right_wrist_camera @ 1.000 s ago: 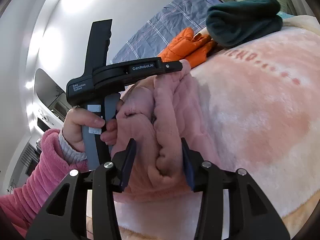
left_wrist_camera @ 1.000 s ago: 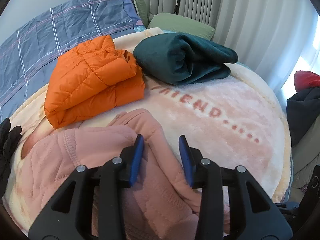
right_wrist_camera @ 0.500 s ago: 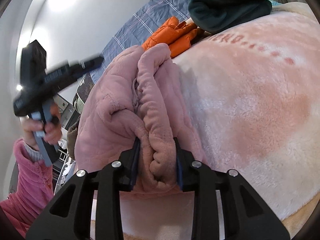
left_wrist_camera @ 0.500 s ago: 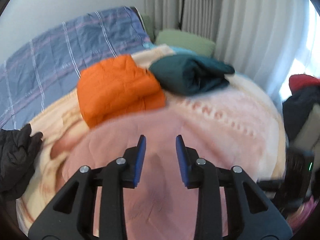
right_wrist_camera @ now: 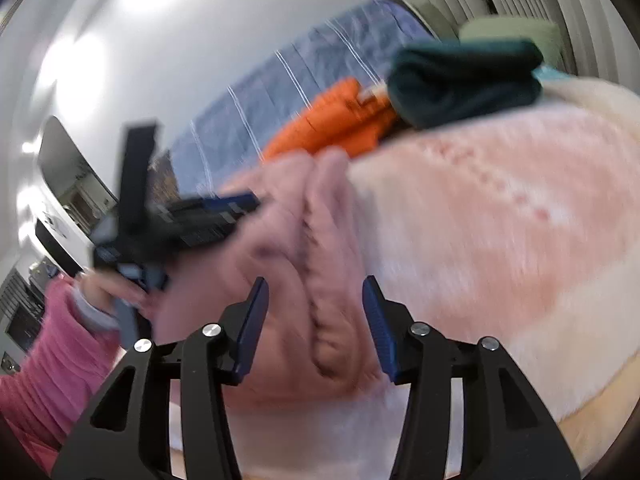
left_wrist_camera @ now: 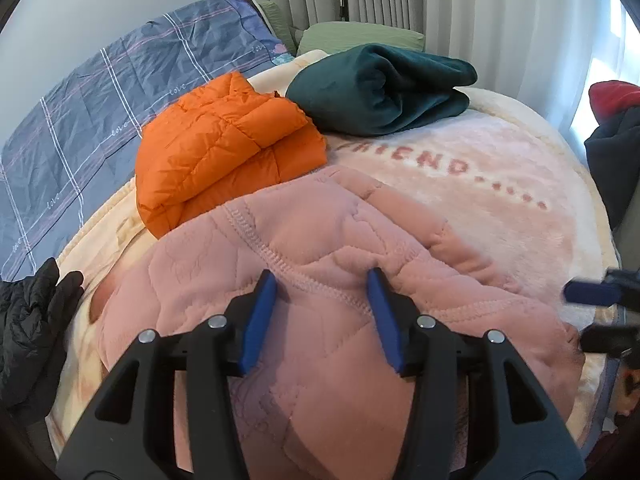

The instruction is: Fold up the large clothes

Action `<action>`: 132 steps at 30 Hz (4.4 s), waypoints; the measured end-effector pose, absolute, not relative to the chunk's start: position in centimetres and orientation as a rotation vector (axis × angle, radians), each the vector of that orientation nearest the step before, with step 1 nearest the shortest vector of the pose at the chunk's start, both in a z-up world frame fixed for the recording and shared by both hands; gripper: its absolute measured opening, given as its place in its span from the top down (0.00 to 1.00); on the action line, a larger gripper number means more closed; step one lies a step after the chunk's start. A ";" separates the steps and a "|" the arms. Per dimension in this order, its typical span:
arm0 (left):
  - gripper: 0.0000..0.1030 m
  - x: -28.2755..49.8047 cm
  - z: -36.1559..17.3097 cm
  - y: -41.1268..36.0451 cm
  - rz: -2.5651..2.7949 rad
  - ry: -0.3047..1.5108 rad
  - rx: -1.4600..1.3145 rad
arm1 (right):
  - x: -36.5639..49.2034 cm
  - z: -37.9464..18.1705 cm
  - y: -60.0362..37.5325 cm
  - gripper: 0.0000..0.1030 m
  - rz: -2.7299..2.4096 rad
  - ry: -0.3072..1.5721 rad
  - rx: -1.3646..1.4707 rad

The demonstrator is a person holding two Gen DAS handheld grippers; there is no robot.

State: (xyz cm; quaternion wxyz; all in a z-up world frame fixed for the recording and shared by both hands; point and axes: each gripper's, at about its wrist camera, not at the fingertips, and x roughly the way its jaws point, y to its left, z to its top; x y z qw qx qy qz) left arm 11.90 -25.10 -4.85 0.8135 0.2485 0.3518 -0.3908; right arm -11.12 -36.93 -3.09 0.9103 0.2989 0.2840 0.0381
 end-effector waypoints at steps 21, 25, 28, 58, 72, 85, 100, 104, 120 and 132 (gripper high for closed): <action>0.49 11.3 -5.1 -23.8 -0.830 0.697 0.478 | -7.6 -5.6 -35.1 0.64 0.085 0.743 0.629; 0.49 11.8 -5.0 -23.4 -0.852 0.726 0.438 | -7.2 -2.7 -34.9 0.64 0.142 0.624 0.582; 0.49 11.8 -4.9 -23.4 -0.845 0.717 0.446 | -4.7 -5.5 -34.5 0.55 0.115 0.733 0.566; 0.19 -4.6 -8.5 -13.7 -0.612 0.547 0.685 | -6.0 -7.2 -34.5 0.45 0.079 0.707 0.616; 0.35 -2.6 -9.2 -8.9 -0.521 0.747 0.531 | -6.0 -7.2 -34.0 0.44 0.082 0.727 0.587; 0.85 1.0 2.1 -8.0 -0.752 0.660 0.261 | -5.9 -7.3 -34.0 0.42 0.095 0.724 0.570; 0.52 16.5 -5.1 -16.8 -0.732 0.850 0.260 | -4.9 -4.2 -35.2 0.43 0.188 0.780 0.548; 0.53 16.4 -5.1 -16.9 -0.727 0.842 0.239 | -2.7 2.4 -35.9 0.54 0.213 0.624 0.446; 0.51 17.0 -6.0 -17.1 -0.746 0.830 0.232 | 9.9 -7.0 -36.3 0.91 0.171 0.858 0.426; 0.57 13.8 -3.0 -14.5 -0.701 0.751 0.195 | 8.9 -6.0 -34.9 0.91 0.134 0.825 0.344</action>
